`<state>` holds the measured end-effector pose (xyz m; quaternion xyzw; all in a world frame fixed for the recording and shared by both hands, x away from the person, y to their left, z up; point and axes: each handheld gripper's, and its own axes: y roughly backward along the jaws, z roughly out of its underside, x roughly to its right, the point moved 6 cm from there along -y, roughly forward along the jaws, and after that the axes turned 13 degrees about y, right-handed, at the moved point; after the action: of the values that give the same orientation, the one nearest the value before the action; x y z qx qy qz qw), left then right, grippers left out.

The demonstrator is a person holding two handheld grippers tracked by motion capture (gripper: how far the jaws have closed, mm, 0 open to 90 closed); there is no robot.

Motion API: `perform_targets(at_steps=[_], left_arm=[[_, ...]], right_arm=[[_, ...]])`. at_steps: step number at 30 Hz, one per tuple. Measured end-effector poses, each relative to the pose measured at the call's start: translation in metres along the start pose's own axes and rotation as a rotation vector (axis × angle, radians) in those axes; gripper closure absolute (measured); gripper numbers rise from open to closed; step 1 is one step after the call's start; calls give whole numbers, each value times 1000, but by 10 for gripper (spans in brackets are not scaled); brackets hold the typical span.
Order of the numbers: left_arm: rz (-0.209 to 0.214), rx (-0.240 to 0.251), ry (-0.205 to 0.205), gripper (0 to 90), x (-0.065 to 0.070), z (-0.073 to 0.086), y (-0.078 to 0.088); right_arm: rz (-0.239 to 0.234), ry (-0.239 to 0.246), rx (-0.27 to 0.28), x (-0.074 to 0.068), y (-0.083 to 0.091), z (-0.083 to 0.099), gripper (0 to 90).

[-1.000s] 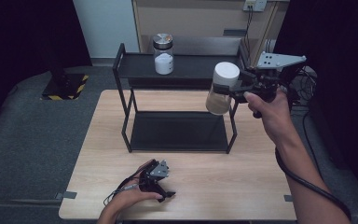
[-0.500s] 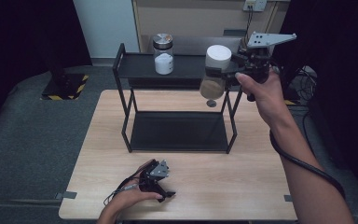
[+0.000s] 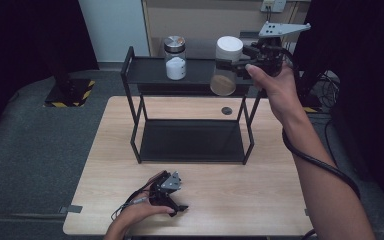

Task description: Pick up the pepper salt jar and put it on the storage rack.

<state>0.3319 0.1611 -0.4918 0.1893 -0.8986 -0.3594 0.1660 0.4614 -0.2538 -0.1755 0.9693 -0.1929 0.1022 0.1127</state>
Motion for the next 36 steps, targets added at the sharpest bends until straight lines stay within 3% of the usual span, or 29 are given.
perform_targets(at_steps=[21,36], left_arm=[[0,-1,-2,0,0,0,0],[0,-2,-2,0,0,0,0]], right_arm=[[59,-29,-32,26,-21,0,360],[76,-50,-44,34,-34,4,360]])
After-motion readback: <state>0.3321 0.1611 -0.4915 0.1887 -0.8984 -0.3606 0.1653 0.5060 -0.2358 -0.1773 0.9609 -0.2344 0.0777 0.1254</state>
